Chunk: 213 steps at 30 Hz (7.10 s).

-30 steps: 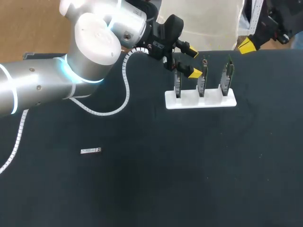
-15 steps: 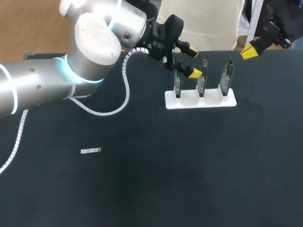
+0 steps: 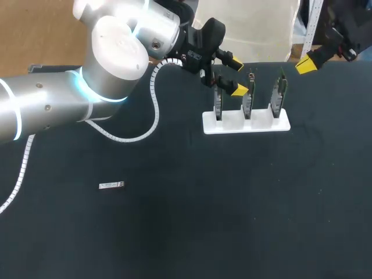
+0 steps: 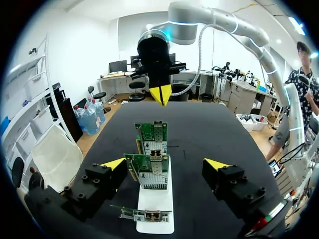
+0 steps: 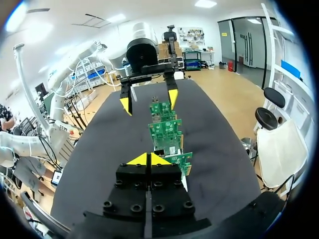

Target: Pick up the optical module with the left hand, and insert it into the network port with the right hand.

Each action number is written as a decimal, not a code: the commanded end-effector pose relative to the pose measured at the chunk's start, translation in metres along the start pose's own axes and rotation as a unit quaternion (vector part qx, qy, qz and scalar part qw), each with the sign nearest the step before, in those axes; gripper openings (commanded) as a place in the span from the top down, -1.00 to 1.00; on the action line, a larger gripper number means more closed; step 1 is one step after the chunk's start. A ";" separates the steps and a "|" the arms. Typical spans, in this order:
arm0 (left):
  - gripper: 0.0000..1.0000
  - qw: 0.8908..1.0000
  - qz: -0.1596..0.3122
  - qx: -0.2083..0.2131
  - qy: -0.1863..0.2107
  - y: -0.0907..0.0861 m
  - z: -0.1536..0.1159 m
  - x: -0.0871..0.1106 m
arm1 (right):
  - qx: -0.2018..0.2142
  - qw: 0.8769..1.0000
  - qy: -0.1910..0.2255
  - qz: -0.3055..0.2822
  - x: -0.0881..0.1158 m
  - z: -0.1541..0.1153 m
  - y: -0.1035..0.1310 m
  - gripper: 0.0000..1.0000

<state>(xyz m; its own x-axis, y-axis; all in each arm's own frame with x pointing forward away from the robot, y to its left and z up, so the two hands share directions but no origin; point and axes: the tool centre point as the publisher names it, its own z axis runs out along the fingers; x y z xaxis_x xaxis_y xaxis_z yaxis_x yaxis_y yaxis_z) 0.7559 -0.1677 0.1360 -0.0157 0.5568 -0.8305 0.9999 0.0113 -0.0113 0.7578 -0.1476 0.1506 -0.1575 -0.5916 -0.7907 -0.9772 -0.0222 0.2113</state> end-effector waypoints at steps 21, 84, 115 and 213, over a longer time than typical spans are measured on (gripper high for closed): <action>-1.00 1.000 -0.001 -0.003 0.001 -0.002 0.000 0.000 | 0.006 1.000 0.010 0.000 0.000 0.003 0.004 -1.00; -1.00 0.893 -0.055 -0.111 0.433 -0.161 -0.193 0.201 | 0.006 1.000 0.010 0.000 0.000 0.003 0.004 -1.00; -1.00 0.873 -0.128 -0.090 0.463 -0.212 -0.195 0.277 | 0.006 1.000 0.010 0.000 0.000 0.003 0.004 -1.00; 1.00 0.884 -0.087 -0.172 0.426 -0.125 -0.184 0.255 | 0.006 1.000 0.010 0.000 0.000 0.003 0.004 -1.00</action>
<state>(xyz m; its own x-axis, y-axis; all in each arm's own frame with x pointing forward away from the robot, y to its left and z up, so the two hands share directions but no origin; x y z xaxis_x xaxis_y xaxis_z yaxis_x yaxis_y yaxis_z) 0.6269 0.1262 0.0221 -0.3111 0.9448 -0.1032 0.9265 0.3257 0.1883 0.7551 -0.1455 0.1492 -0.1544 -0.6067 -0.7798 -0.9781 -0.0178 0.2075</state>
